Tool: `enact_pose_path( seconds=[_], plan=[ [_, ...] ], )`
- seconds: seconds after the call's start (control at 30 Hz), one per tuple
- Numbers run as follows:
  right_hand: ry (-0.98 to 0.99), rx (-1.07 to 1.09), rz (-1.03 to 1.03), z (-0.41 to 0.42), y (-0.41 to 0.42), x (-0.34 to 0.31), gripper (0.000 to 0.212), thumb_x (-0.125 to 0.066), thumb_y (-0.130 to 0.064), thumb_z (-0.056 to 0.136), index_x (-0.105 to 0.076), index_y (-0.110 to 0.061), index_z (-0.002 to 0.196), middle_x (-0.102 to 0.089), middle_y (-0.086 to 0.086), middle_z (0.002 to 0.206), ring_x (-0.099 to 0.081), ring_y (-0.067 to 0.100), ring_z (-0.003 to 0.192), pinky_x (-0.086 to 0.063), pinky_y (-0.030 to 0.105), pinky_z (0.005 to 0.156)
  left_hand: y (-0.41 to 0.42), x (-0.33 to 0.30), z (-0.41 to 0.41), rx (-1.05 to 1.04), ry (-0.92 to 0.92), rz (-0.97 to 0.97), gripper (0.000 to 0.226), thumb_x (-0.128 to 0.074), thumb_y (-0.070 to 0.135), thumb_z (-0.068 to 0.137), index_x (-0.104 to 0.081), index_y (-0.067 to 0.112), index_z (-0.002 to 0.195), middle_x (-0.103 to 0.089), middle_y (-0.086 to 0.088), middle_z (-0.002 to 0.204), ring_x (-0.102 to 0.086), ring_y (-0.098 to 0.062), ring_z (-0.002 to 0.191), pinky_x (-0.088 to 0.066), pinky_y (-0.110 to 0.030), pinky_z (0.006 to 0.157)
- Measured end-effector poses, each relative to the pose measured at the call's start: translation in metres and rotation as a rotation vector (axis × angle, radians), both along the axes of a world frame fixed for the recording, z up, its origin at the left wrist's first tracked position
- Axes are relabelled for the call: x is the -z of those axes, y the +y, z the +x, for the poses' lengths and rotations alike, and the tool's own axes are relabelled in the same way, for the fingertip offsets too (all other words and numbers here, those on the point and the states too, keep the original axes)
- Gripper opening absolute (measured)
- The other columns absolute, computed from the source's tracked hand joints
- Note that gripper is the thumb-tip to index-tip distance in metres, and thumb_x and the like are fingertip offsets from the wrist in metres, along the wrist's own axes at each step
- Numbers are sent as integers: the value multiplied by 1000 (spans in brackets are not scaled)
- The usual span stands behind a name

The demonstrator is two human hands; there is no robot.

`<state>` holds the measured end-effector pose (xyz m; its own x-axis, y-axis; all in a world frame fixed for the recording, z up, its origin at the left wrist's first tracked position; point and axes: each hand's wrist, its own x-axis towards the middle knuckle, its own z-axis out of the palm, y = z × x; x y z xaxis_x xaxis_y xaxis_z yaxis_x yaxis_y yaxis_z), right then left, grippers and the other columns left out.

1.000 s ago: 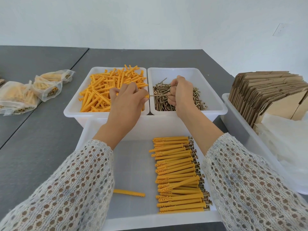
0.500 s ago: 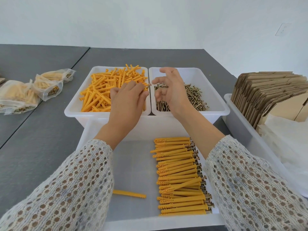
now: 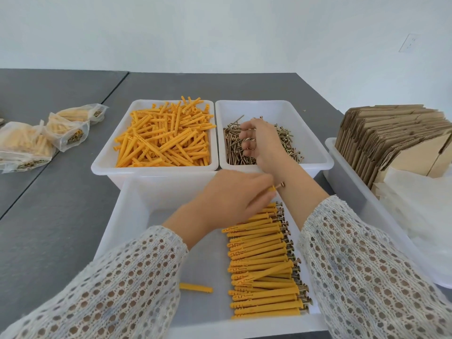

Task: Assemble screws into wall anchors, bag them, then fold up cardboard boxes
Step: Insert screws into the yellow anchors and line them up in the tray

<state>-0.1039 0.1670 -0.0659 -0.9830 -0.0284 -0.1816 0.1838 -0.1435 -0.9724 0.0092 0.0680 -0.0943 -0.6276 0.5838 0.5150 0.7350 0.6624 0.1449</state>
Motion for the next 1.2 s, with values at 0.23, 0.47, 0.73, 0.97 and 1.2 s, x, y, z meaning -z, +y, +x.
enact_pose_path(
  seconds=[0.23, 0.47, 0.73, 0.97, 1.2],
  plan=[
    [-65, -26, -81, -3, 5, 1, 19, -46, -14, 96, -60, -11, 84, -57, 0, 58, -46, 13, 42, -38, 22, 43, 8, 12, 1, 26, -135, -118, 34, -47, 38, 101, -38, 22, 72, -41, 9, 57, -38, -15, 49, -26, -29, 49],
    [-78, -66, -29, -4, 5, 1, 18, -45, -12, 96, -60, -9, 87, -57, 1, 60, -46, 14, 45, -38, 23, 44, 16, 19, 7, 76, -239, -263, 39, -49, 43, 98, -45, 21, 67, -45, 6, 55, -40, -14, 49, -27, -29, 50],
    [-69, -94, 27, -6, 4, 2, 17, -42, -10, 96, -59, -8, 93, -56, 3, 65, -46, 14, 45, -38, 23, 45, 33, 21, 21, 190, -278, -329, 42, -48, 50, 99, -50, 19, 70, -54, 1, 61, -45, -17, 53, -30, -30, 48],
    [163, -68, 464, -8, -4, 15, 24, -39, -8, 94, -61, 1, 89, -55, 9, 68, -49, 18, 52, -43, 23, 46, 9, 4, -2, -13, -112, -120, 32, -45, 33, 102, -59, 16, 78, -59, 6, 68, -54, -18, 61, -40, -32, 54],
    [250, -341, 1057, -7, -12, 18, 19, -48, -17, 89, -46, -14, 70, -50, 0, 70, -44, 20, 67, -32, 30, 55, -38, -15, -22, -313, 209, 149, 29, -44, 24, 100, -57, 16, 75, -48, 9, 69, -43, -14, 67, -35, -32, 51]
  ],
)
